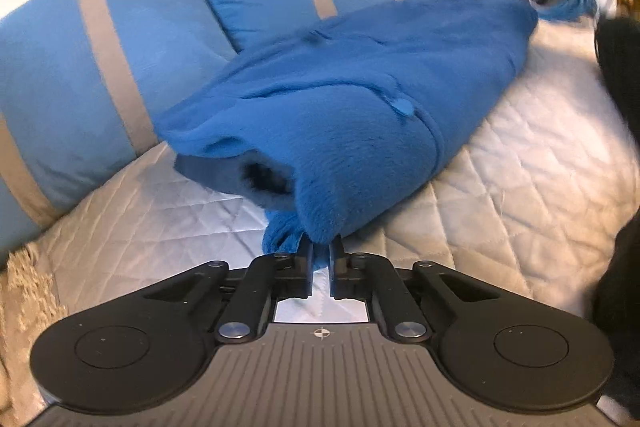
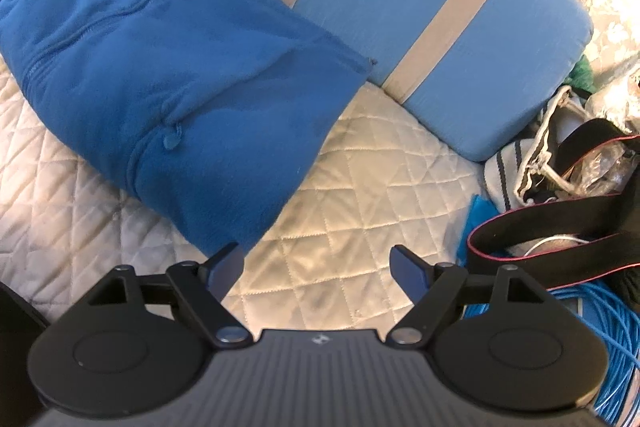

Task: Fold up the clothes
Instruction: 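Pull both grippers back from the folded fleece bundle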

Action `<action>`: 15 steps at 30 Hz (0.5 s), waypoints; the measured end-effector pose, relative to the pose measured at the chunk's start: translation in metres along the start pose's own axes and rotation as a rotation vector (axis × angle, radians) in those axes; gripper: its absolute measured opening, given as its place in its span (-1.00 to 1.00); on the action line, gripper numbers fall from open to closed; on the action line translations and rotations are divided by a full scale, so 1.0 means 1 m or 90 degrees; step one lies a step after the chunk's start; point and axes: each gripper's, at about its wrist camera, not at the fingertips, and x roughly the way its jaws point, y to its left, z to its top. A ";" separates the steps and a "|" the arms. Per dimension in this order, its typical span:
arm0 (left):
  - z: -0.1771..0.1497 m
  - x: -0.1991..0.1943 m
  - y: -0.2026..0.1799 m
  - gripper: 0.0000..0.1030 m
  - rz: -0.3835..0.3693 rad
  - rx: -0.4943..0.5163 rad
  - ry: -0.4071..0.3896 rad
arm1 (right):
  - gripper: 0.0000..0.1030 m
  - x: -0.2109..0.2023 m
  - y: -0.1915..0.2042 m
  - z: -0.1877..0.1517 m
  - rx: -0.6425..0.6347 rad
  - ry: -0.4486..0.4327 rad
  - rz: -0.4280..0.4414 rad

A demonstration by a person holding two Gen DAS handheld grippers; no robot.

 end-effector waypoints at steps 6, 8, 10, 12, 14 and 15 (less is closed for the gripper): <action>-0.007 0.012 0.014 -0.85 -0.040 -0.060 0.028 | 0.73 -0.012 -0.003 0.004 0.023 -0.029 0.017; -0.006 0.009 0.012 -0.78 -0.033 -0.065 0.033 | 0.76 -0.017 -0.003 0.005 0.028 -0.039 0.022; -0.003 0.004 0.013 -0.64 -0.021 -0.072 0.051 | 0.82 -0.022 -0.002 0.006 0.031 -0.044 0.023; 0.002 -0.003 0.019 -0.04 0.025 -0.098 0.082 | 0.87 -0.025 -0.003 0.010 0.041 -0.046 0.026; 0.010 -0.016 0.023 0.32 0.086 -0.121 0.097 | 0.98 -0.026 -0.006 0.016 0.076 -0.035 0.034; 0.015 -0.024 0.025 0.44 0.104 -0.128 0.095 | 1.00 -0.027 -0.007 0.019 0.094 -0.029 0.038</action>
